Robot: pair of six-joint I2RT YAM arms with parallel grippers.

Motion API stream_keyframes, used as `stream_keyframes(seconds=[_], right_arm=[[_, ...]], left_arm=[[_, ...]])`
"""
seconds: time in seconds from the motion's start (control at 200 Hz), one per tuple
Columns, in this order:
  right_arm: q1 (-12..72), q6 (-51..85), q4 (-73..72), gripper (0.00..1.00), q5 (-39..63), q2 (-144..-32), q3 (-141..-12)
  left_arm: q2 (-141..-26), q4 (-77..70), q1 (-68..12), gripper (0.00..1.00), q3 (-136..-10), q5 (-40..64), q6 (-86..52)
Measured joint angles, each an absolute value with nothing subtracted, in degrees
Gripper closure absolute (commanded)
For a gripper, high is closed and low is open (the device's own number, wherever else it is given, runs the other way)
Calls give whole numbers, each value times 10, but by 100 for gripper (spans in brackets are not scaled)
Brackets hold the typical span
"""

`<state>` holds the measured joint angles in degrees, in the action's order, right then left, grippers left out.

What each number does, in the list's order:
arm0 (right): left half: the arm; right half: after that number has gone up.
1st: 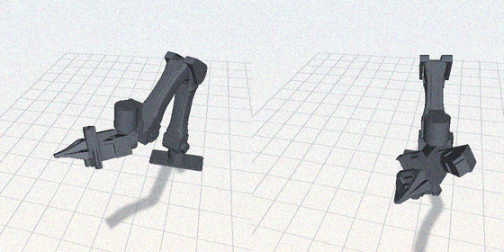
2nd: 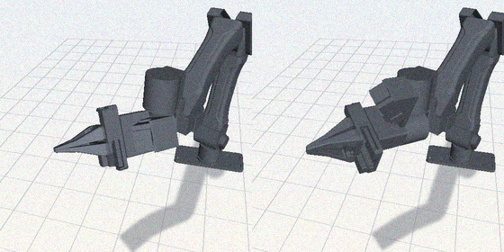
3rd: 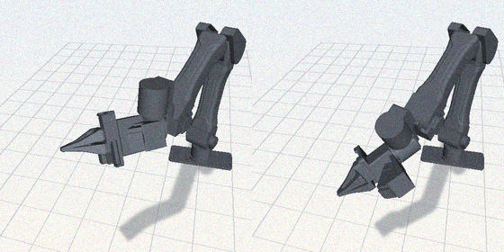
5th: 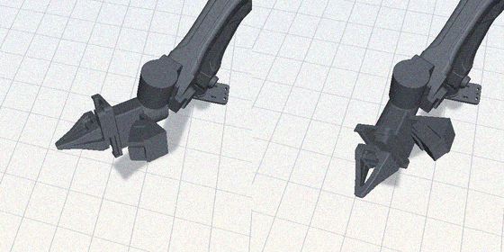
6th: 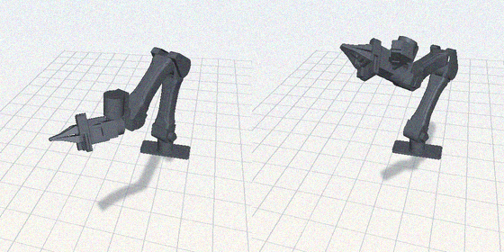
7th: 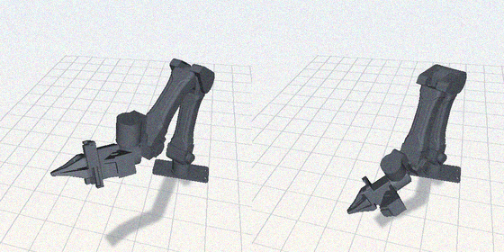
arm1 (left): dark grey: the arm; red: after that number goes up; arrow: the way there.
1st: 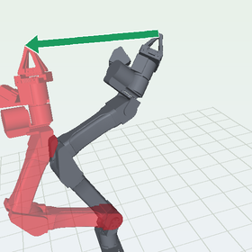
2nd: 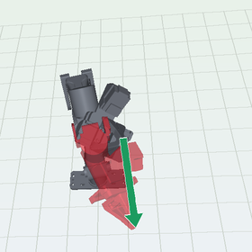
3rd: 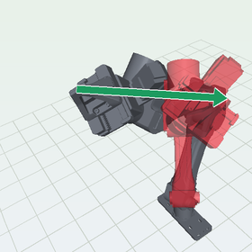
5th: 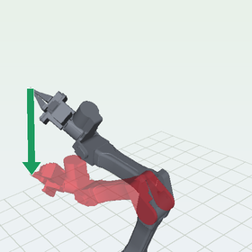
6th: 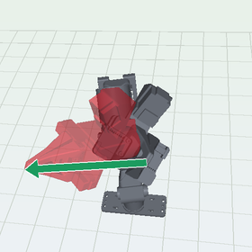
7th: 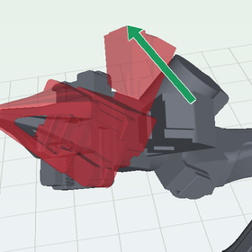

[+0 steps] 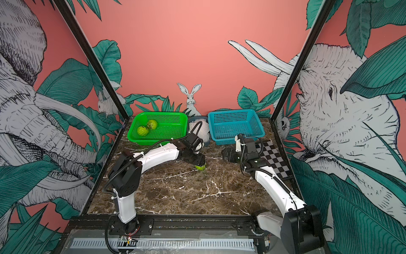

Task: Sleeve custard apples in foam nets
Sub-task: Place the custard apple at the center of the board.

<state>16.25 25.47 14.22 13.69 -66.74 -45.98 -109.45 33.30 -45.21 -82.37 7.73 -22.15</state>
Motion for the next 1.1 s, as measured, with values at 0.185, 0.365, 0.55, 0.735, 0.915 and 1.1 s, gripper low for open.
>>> stream_keyframes(seconds=[0.185,0.365,0.55,0.735,0.915,1.1], right_arm=[[163,255,140,5,137,-667,-460],[163,255,140,5,137,-667,-460],[163,255,140,5,137,-667,-460],[163,255,140,5,135,-667,-460],[163,255,140,5,130,-667,-460],[163,252,142,5,121,-661,-460]], left_arm=[[-1095,350,-453,32,-835,59,-204],[-1111,367,-453,34,-841,53,-195],[-1127,388,-461,34,-861,30,-184],[-1133,432,-484,35,-909,-29,-158],[-1167,477,-511,35,-955,-109,-127],[-1203,518,-533,30,-981,-170,-107]])
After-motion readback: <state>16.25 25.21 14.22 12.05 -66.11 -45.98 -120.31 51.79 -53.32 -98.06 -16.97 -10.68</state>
